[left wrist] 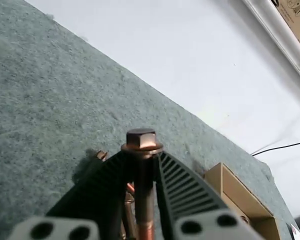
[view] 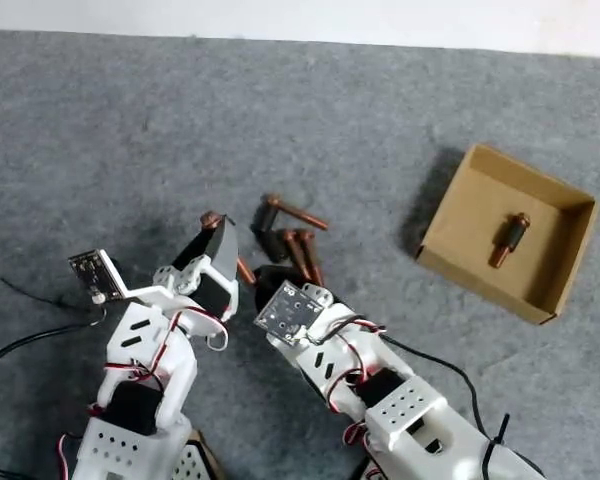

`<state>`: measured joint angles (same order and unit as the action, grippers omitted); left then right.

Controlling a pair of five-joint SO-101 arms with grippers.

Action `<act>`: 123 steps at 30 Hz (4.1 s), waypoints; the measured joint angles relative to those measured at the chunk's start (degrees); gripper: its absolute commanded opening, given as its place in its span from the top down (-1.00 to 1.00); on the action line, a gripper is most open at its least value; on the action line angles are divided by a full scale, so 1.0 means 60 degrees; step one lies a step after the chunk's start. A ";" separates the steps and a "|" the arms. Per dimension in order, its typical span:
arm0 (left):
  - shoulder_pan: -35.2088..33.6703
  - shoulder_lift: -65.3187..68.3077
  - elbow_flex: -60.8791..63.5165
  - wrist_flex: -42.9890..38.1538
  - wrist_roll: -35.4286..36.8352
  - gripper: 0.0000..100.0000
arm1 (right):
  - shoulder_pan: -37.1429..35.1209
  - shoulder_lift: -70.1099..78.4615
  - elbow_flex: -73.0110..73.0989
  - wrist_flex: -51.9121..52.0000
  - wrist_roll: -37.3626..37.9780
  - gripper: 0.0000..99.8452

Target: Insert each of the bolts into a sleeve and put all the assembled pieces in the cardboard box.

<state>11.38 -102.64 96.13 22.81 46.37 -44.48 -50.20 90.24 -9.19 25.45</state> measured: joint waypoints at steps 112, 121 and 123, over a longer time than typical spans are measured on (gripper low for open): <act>0.2330 -0.0308 -0.2505 0.4484 -0.1875 0.70 | -0.0220 -0.8147 0.0967 0.4015 0.0044 0.99; 0.2271 -0.0278 -0.1890 0.4542 -0.1231 -0.05 | 0.0205 -0.8176 0.0967 0.4059 0.0015 0.99; 0.2007 -0.0205 -0.1875 0.4557 -0.0718 -0.05 | 0.0176 -0.8176 0.0967 0.4059 0.0015 0.99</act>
<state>23.43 -103.87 84.88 50.15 42.07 -43.43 -99.25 96.04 15.16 25.54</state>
